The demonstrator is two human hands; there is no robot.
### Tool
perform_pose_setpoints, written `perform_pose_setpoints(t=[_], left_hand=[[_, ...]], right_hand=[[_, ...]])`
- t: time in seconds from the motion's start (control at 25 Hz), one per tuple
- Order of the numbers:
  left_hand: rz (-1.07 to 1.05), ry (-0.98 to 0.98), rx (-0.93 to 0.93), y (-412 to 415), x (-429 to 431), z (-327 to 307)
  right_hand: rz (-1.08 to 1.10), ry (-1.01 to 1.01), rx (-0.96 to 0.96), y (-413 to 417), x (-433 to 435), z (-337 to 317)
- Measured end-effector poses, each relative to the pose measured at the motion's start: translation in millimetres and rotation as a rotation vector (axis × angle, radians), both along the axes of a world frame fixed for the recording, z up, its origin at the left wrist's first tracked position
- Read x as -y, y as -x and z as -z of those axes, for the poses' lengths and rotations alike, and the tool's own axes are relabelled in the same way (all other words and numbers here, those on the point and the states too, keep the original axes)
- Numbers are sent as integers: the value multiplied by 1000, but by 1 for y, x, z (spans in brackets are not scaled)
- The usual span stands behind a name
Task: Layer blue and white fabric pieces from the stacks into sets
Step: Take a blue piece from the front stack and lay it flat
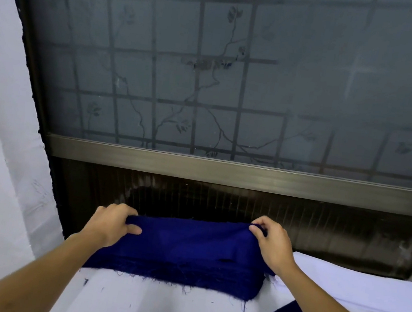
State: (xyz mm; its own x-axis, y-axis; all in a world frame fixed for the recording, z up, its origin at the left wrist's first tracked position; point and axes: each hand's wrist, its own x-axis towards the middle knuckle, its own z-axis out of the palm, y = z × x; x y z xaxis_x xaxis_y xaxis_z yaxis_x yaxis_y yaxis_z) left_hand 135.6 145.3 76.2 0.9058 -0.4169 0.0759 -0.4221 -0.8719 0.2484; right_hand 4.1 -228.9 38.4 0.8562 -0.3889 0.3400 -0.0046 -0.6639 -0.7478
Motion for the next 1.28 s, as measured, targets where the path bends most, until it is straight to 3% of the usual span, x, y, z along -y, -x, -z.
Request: perform_pose_setpoints(t=[0.16,0.36,0.72,1.0,1.28], left_hand=[[-88,483,-86,9,-10,-17],[-110,715,-61,38,0,-41],[-54,672,-64,131,4,-49],[-56,625,-250,208,4,29],[-115,443,-154,245,-13,93]], right_hand=[[-16,-58,-64,16,15,-18],[23,-143,-44,52,18,-53],[94,-91,93,161,14,-69],[108,-15,-2,245,9,-5],[103,9,-119,299,2,49]])
